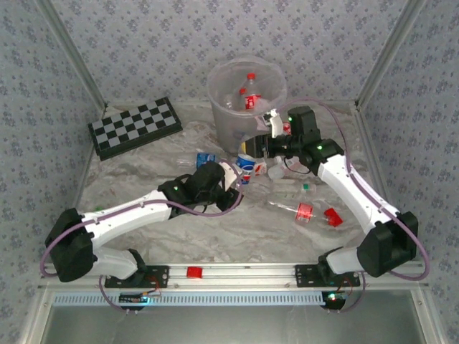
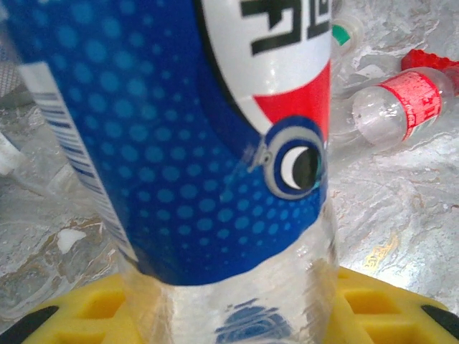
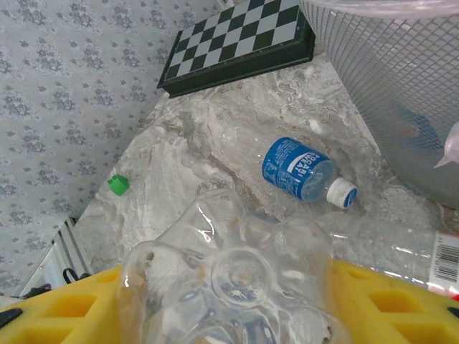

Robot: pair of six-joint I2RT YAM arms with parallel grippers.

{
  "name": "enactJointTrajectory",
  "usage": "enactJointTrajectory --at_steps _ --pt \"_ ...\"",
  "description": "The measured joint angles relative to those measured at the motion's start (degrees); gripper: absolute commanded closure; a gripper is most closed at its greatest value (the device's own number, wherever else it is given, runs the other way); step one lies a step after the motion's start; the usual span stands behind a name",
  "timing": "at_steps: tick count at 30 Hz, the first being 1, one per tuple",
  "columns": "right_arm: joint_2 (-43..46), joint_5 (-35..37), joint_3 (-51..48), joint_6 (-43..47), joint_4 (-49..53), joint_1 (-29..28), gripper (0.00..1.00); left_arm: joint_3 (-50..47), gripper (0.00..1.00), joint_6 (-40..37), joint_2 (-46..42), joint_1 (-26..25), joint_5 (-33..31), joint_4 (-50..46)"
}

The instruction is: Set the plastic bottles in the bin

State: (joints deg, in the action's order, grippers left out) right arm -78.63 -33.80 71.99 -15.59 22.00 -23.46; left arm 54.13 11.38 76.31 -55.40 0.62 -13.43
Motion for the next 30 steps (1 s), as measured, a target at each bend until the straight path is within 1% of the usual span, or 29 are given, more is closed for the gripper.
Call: enactJointTrajectory --at_steps 1,2,3,4,9,14,16,18,21,25,30 --pt "0.2 0.3 0.6 0.3 0.7 0.0 0.53 0.3 0.37 0.0 0.0 0.0 0.0 0.0" --pt "0.4 0.8 1.5 0.9 1.5 -0.1 0.53 0.6 0.20 0.3 0.0 0.0 -0.1 0.2" --pt "0.5 1.3 2.6 1.7 2.2 -0.1 0.54 0.8 0.06 0.7 0.0 0.0 -0.2 0.2" --pt "0.7 1.5 3.9 2.2 3.0 -0.1 0.54 0.9 0.00 1.2 0.0 0.2 -0.2 0.1" --pt "0.9 4.5 14.8 6.1 6.0 0.1 0.58 0.3 0.00 3.3 -0.7 0.7 -1.5 -0.8" --pt "0.0 7.3 29.4 8.1 6.5 1.3 0.63 -3.5 0.01 5.7 -4.9 0.7 -3.5 -1.8" --pt "-1.5 8.7 35.8 9.1 6.1 1.7 0.66 -5.2 0.02 6.8 -7.0 1.2 -4.5 -2.0" --pt "-3.1 10.1 40.2 9.8 5.0 2.3 0.67 -6.8 0.03 7.8 -8.9 2.0 -5.1 -2.0" --pt "-7.2 13.7 45.8 11.1 4.0 3.5 0.68 -9.2 0.04 9.6 -11.8 3.4 -6.3 -2.1" --pt "-16.7 19.4 54.2 14.0 4.5 4.1 0.67 -10.1 0.04 11.8 -15.0 4.9 -9.0 -4.4" --pt "-29.0 23.5 63.9 17.3 10.8 4.2 0.67 -12.0 0.05 14.3 -18.8 7.3 -9.7 -5.3"
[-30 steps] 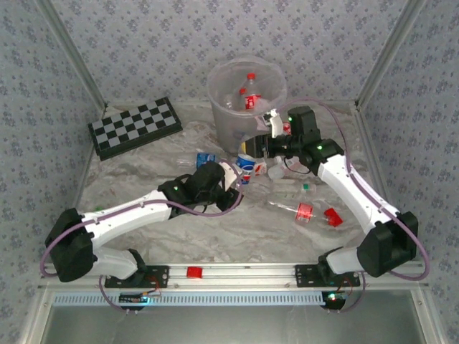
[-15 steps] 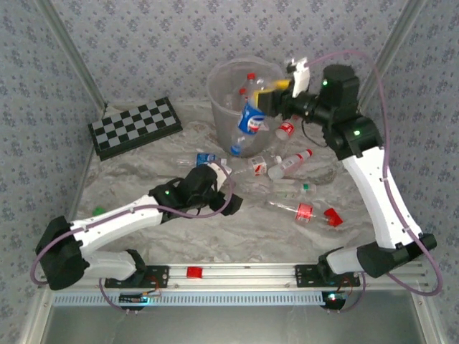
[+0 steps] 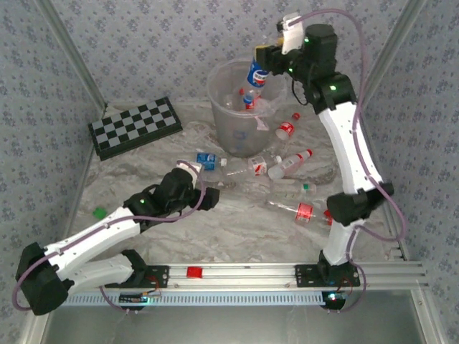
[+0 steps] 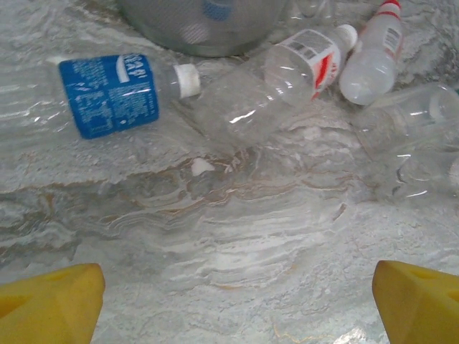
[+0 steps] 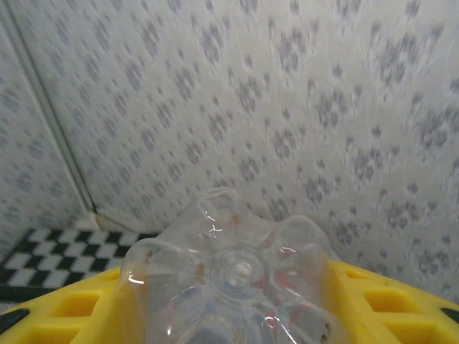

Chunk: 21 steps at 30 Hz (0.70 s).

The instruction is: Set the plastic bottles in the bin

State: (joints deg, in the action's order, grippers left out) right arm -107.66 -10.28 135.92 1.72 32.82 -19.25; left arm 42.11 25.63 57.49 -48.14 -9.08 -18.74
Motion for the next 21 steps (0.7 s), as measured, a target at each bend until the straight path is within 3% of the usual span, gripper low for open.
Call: enactJointTrajectory --at_steps 4,11,21 --pt "-6.7 1.2 4.3 1.7 6.1 0.0 0.67 -1.4 0.05 1.4 -0.2 0.9 0.0 -0.8" --pt "-10.1 1.5 4.7 2.5 13.4 0.1 0.67 -1.6 0.06 2.1 -0.1 1.3 0.3 -0.9" --pt "-15.5 0.4 4.4 2.3 15.6 0.5 0.67 -1.6 0.06 2.1 1.9 2.1 0.9 -0.7"
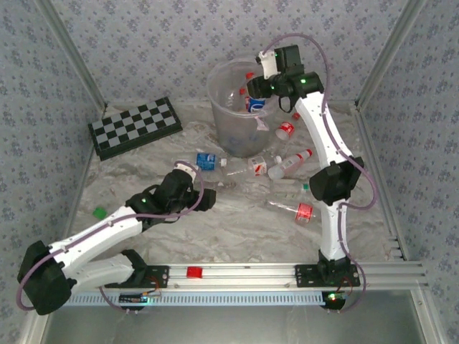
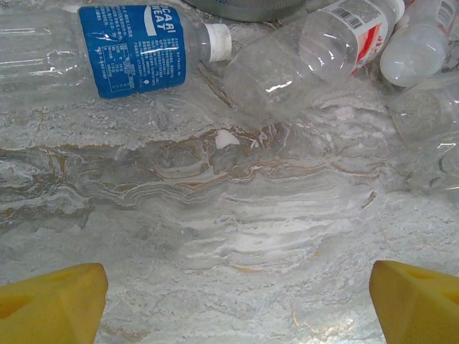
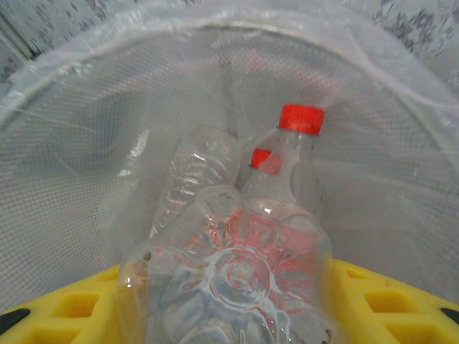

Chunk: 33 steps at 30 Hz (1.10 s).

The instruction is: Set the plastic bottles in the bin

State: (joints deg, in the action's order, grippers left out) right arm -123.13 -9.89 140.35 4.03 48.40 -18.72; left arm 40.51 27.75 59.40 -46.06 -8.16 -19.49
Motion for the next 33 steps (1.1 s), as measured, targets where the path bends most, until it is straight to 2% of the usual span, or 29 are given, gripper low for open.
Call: enactJointTrajectory --at_steps 4,6,12,15,20,24,33 --pt "-0.1 -0.4 -3.9 -0.6 -1.3 0.0 0.65 0.0 0.07 0.0 1.3 0.3 0.4 0.0" --pt "-0.1 -0.8 -5.6 -0.8 -1.5 0.0 0.60 0.1 0.07 0.0 1.8 0.3 0.9 0.0" --pt "0.1 -2.0 -6.4 -1.4 -1.7 0.0 0.24 0.2 0.07 0.0 2.3 0.4 1.3 0.0" --pt "1.3 -2.3 -6.3 -1.3 -0.7 0.0 0.14 0.2 0.07 0.0 2.4 0.7 1.3 0.2" --pt "5.2 -2.5 -5.9 -1.5 -0.5 0.1 0.17 0.3 0.07 0.0 3.4 1.1 1.5 0.9" --pt "6.4 -2.6 -3.7 -1.5 -0.8 0.2 0.27 0.5 0.07 -0.1 3.6 1.1 1.5 1.2" --pt "-0.4 -3.1 4.4 -3.4 -2.3 0.2 0.47 0.9 0.07 0.0 2.0 1.5 1.4 0.9"
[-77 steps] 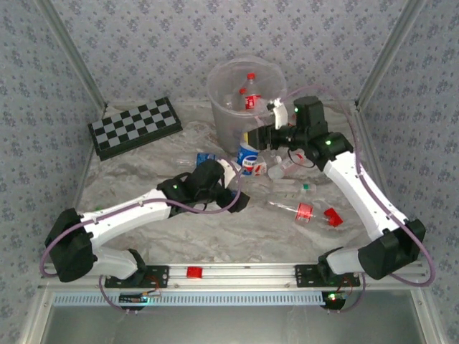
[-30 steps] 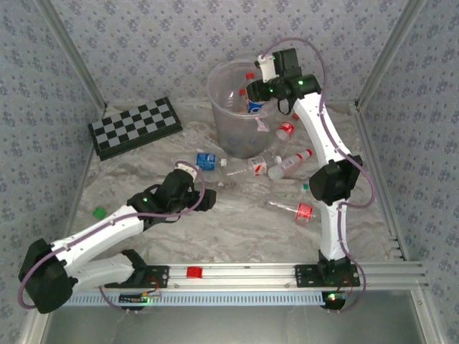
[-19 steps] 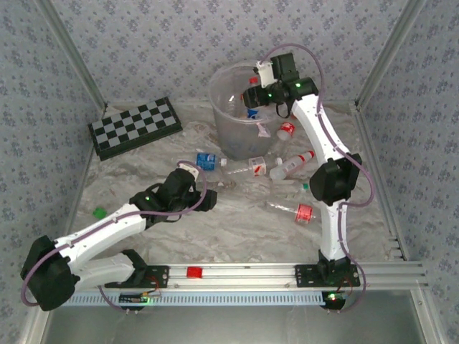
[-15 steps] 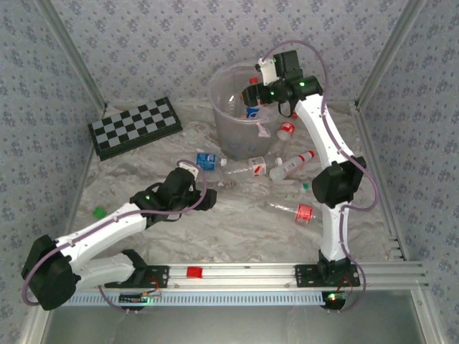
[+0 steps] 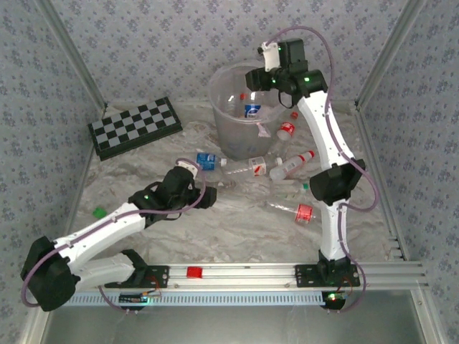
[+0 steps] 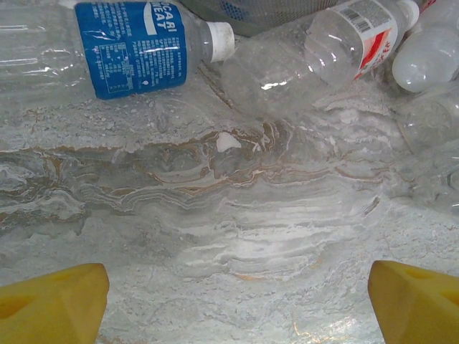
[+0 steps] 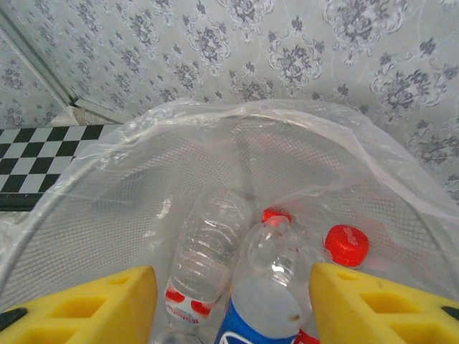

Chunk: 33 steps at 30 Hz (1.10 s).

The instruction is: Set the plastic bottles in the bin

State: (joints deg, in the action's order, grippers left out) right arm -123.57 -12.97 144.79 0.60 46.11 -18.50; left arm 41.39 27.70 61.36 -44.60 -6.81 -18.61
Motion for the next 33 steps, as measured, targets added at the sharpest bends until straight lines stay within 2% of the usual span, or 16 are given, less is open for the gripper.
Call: enactJointTrajectory --at_steps 7,13,19,22,27,33 --pt "-4.3 -0.2 0.0 -1.3 -1.9 -0.2 0.60 0.0 0.08 0.0 -1.6 1.1 -0.1 -1.1" --pt "-6.2 1.3 -0.5 -1.7 -3.1 -0.3 0.62 0.2 0.08 0.0 -1.4 1.4 -0.1 -1.2" --pt "-4.5 2.0 -9.8 -1.7 -11.9 -0.8 0.63 0.3 0.08 0.1 -0.8 1.5 -0.1 -1.4" --pt "-3.1 2.4 -12.0 -1.7 -12.6 -1.2 0.63 1.1 0.08 0.1 -0.2 1.5 -0.2 -1.6" --pt "-1.9 2.7 -12.2 -1.7 -10.3 -2.3 0.59 2.4 0.08 0.1 1.9 1.5 -0.1 -1.6" --pt "5.5 2.7 -14.0 -1.7 -8.2 -2.6 0.43 4.1 0.08 0.0 6.6 1.5 0.5 -0.9"
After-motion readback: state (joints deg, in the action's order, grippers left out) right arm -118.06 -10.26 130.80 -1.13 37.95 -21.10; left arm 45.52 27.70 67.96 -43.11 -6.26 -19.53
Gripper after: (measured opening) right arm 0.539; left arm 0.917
